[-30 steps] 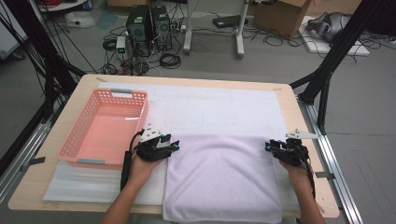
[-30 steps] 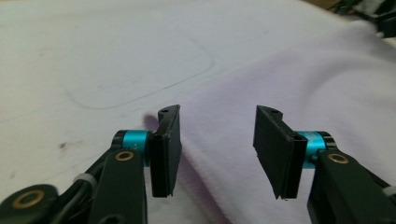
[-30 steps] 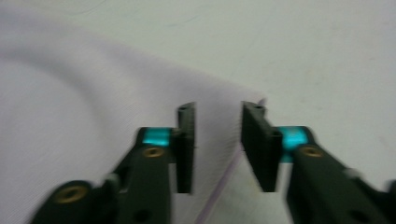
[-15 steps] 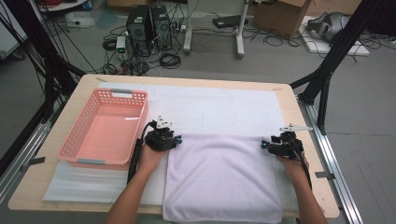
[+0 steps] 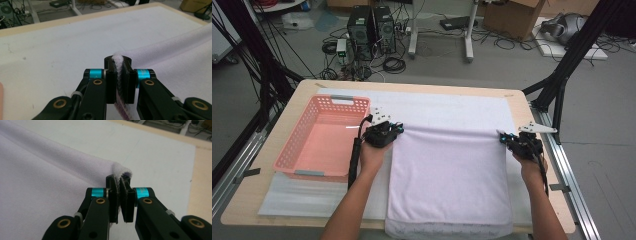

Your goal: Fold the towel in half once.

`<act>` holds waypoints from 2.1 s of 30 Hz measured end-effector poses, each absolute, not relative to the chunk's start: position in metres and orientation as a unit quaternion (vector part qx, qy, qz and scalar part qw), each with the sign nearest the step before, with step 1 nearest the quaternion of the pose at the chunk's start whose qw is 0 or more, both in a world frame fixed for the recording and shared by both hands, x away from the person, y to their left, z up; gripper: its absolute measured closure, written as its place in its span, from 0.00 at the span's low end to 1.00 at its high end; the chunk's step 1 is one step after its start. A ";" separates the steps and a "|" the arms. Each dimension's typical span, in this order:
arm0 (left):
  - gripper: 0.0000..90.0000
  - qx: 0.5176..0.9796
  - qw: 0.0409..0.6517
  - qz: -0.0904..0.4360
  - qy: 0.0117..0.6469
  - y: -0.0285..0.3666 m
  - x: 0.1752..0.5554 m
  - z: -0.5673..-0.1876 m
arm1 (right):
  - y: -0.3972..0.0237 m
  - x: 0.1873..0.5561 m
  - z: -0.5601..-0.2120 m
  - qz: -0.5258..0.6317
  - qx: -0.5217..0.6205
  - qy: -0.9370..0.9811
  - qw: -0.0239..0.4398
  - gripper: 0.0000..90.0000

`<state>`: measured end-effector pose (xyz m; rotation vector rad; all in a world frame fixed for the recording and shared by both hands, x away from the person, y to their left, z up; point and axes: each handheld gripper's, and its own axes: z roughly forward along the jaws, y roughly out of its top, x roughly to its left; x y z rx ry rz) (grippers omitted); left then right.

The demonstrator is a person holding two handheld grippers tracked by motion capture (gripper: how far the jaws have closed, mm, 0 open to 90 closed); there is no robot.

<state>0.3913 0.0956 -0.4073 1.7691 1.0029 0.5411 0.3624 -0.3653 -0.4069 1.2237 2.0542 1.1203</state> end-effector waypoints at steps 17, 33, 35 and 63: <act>0.92 0.719 0.502 0.221 0.427 0.100 0.445 -0.402 | -0.350 0.426 -0.393 0.409 0.472 0.727 0.286 0.96; 0.53 0.718 0.536 0.154 0.416 0.092 0.401 -0.401 | -0.350 0.397 -0.394 0.412 0.498 0.731 0.217 0.54; 0.53 0.713 0.545 0.158 0.412 0.092 0.392 -0.400 | -0.352 0.389 -0.394 0.415 0.501 0.732 0.201 0.51; 0.56 0.737 0.526 0.130 0.405 0.111 0.293 -0.433 | -0.363 0.281 -0.417 0.408 0.462 0.764 0.191 0.53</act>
